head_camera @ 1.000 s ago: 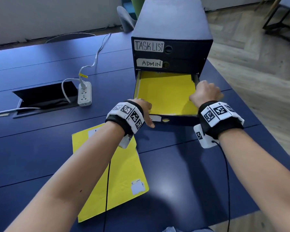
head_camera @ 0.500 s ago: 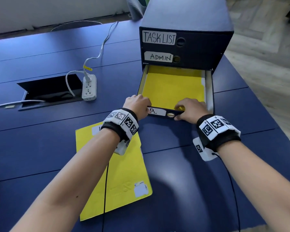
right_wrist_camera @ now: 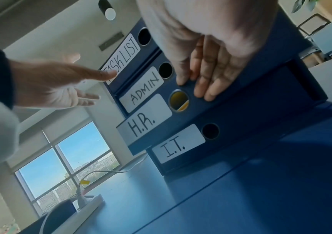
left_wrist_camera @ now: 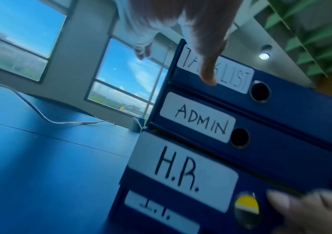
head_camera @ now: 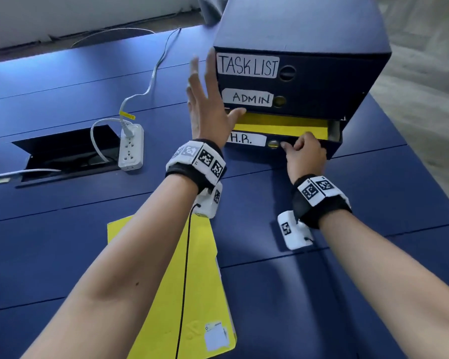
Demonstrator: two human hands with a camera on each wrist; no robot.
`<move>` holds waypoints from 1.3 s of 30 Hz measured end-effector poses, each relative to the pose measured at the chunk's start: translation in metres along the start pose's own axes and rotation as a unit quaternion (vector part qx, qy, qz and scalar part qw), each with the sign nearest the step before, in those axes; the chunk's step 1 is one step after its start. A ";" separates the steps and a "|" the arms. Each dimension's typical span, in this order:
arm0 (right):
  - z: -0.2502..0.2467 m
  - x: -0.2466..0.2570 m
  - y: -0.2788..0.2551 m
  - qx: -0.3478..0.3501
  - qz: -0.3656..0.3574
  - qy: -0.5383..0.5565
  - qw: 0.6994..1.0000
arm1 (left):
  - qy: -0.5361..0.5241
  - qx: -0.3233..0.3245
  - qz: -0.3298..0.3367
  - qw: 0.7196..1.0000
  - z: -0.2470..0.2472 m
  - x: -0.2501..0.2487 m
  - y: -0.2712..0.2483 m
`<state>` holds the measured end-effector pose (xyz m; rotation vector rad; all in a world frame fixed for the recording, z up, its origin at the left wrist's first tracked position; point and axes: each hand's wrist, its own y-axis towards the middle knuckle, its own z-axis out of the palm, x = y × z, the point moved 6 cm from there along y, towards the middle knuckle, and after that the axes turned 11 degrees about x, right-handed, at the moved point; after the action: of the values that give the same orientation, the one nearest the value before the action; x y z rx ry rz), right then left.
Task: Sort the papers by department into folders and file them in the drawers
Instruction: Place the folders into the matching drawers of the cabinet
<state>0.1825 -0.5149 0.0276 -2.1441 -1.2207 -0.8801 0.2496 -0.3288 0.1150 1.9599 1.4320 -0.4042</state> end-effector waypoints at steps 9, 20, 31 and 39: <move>0.017 -0.003 0.042 0.002 -0.021 0.185 0.982 | -0.095 0.028 0.025 0.995 0.003 -0.002 0.064; 0.062 -0.030 0.047 0.030 0.235 0.560 0.794 | -0.073 -0.017 0.029 0.997 0.004 0.000 0.058; 0.088 -0.030 0.032 0.034 0.304 0.727 0.615 | -0.069 -0.017 0.028 0.997 0.004 0.001 0.057; 0.092 -0.010 0.036 0.056 0.316 0.724 0.611 | -0.068 -0.010 0.026 0.997 0.003 0.001 0.057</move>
<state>0.2358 -0.4724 -0.0443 -0.8613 0.3284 -1.5209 0.3033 -0.3399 0.1307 1.9114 1.2915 -0.4891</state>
